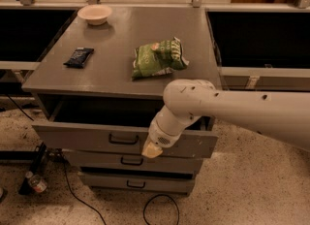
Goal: Close top drawer
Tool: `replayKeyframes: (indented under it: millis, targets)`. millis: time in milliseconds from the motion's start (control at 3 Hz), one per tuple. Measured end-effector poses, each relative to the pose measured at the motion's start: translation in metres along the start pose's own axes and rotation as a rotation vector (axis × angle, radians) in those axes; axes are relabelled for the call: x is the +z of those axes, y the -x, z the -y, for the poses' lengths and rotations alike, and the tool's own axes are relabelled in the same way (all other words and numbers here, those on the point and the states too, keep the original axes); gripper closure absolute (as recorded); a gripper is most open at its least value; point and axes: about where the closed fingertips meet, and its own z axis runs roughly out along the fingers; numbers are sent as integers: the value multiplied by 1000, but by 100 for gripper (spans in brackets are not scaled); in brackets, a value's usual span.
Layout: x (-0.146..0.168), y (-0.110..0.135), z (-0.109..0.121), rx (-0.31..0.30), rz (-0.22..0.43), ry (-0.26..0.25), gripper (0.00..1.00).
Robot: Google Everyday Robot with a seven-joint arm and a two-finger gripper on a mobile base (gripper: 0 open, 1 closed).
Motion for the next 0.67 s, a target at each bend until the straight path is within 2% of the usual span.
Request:
replayKeyframes:
  millis: [333, 667]
  targets:
    - [2, 4, 14, 16, -6, -19, 100]
    - [2, 5, 16, 17, -7, -22, 100]
